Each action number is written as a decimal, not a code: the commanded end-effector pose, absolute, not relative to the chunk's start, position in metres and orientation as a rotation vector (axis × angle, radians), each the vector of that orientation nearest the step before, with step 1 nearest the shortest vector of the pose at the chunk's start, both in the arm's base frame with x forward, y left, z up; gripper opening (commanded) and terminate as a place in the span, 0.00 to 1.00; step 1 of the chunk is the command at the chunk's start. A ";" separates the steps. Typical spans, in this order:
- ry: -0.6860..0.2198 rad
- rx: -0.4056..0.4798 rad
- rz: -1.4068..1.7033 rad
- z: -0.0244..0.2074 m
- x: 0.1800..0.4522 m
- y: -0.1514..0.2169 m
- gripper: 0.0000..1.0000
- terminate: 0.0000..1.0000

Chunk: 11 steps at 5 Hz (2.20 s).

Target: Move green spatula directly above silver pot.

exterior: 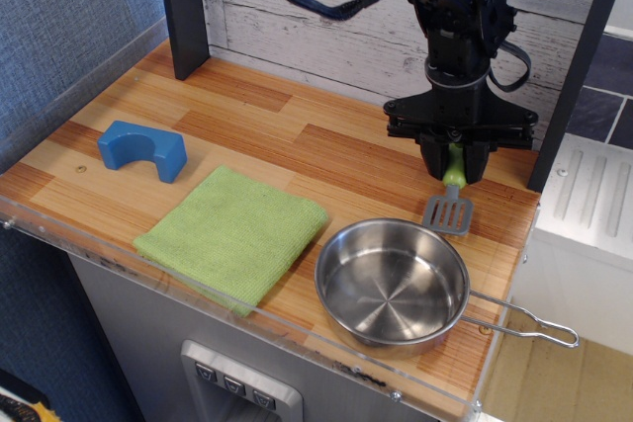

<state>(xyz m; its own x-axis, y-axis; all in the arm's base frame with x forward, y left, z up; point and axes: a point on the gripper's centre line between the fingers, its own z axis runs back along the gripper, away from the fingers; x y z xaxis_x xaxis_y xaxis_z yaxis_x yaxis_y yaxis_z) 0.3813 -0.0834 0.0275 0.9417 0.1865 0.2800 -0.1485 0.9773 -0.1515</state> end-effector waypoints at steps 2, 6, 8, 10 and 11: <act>-0.283 -0.157 0.149 0.039 0.377 -0.083 1.00 0.00; -0.372 -0.249 0.136 0.101 0.360 -0.091 1.00 0.00; -0.438 -0.211 0.124 0.150 0.312 -0.080 1.00 0.00; -0.438 -0.211 0.124 0.150 0.312 -0.080 1.00 0.00; -0.438 -0.211 0.124 0.150 0.312 -0.080 1.00 0.00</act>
